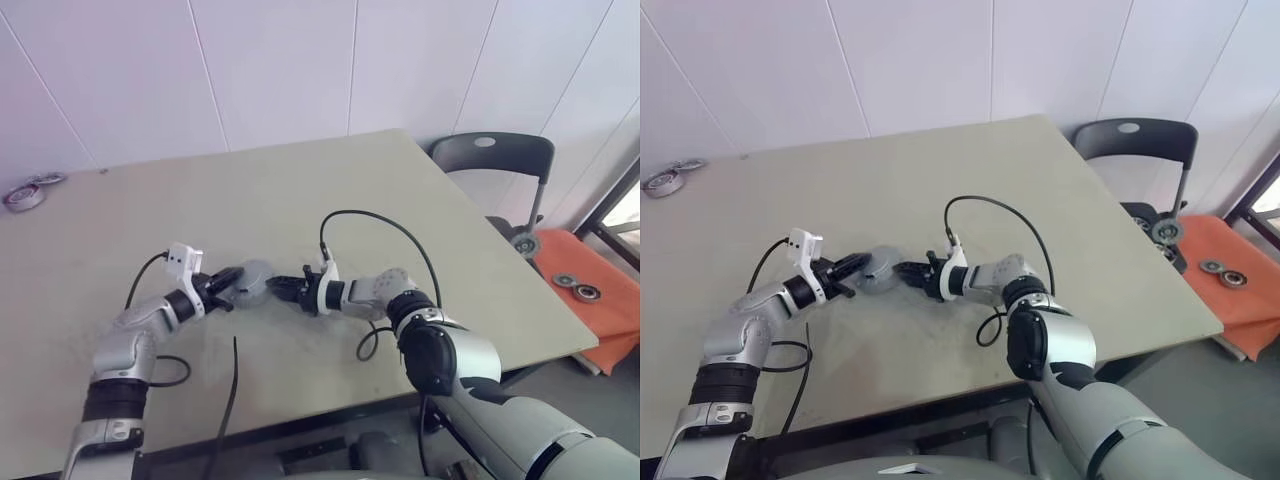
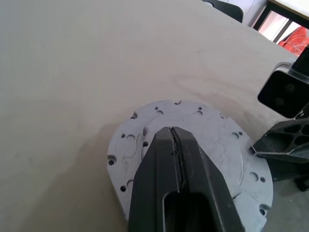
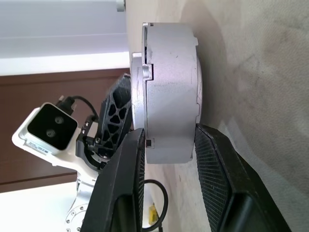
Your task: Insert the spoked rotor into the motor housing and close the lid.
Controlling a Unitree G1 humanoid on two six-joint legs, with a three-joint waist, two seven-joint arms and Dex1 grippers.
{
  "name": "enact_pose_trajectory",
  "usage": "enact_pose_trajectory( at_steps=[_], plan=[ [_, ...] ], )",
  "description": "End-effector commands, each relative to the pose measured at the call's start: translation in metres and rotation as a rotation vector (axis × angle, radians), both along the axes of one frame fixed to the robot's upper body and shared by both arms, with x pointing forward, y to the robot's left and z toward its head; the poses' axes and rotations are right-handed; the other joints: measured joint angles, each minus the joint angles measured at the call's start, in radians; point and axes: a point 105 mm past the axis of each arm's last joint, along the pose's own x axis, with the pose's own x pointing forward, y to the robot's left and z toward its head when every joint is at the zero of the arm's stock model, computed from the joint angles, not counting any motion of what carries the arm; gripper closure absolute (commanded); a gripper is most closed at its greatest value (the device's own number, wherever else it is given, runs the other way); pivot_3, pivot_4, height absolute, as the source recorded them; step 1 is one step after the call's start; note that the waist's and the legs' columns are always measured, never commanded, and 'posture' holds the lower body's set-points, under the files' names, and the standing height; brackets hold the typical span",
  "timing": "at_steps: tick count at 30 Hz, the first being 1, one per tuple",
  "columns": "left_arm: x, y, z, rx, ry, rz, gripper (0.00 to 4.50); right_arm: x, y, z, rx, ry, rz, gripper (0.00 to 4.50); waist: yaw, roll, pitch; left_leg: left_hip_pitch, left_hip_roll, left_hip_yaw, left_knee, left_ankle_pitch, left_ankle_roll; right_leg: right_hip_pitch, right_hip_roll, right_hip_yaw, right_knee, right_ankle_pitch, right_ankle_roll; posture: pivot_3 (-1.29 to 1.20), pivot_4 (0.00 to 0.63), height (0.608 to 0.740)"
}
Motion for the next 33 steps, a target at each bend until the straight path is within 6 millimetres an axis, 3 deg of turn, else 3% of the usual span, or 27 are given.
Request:
enact_pose_trajectory(
  at_steps=[1, 9, 15, 22, 33],
  plan=[
    [0.002, 0.005, 0.009, 0.007, -0.031, 0.012, 4.5, -0.002, 0.001, -0.008, -0.034, 0.002, -0.007, 3.3, 0.0, 0.0, 0.0, 0.0, 0.0, 0.0, 0.0, 0.0, 0.0, 0.0, 0.0, 0.0, 0.0, 0.0, 0.0, 0.0, 0.0, 0.74],
    [0.002, 0.002, 0.004, -0.001, -0.023, 0.015, 4.5, -0.005, 0.007, 0.008, 0.044, -0.048, 0.058, 3.3, 0.002, -0.001, 0.0, 0.0, 0.0, 0.0, 0.0, 0.001, -0.001, 0.0, 0.0, 0.0, 0.0, 0.003, -0.003, 0.0, 0.0, 0.74],
    [0.003, -0.001, 0.005, -0.007, -0.027, 0.009, 4.5, -0.006, 0.01, -0.003, -0.047, -0.088, 0.076, 3.3, 0.002, -0.001, -0.001, 0.0, 0.0, 0.0, 0.0, 0.001, -0.001, 0.0, 0.0, 0.0, 0.0, 0.003, -0.003, 0.0, 0.0, 0.74],
    [0.001, 0.0, 0.005, -0.007, -0.027, 0.016, 4.5, -0.007, 0.021, 0.001, -0.044, -0.105, 0.091, 3.3, -0.005, -0.002, -0.001, 0.002, 0.0, 0.0, 0.001, 0.002, -0.002, 0.001, 0.001, 0.0, 0.003, 0.004, -0.004, 0.0, 0.0, 0.74],
    [0.001, 0.0, 0.003, -0.01, -0.024, 0.027, 4.5, -0.004, 0.021, 0.002, -0.066, -0.12, 0.077, 3.3, -0.007, -0.002, -0.001, 0.003, 0.001, 0.0, 0.001, 0.002, -0.002, 0.001, 0.001, 0.0, 0.003, 0.005, -0.005, 0.0, 0.0, 0.74]
  ],
)
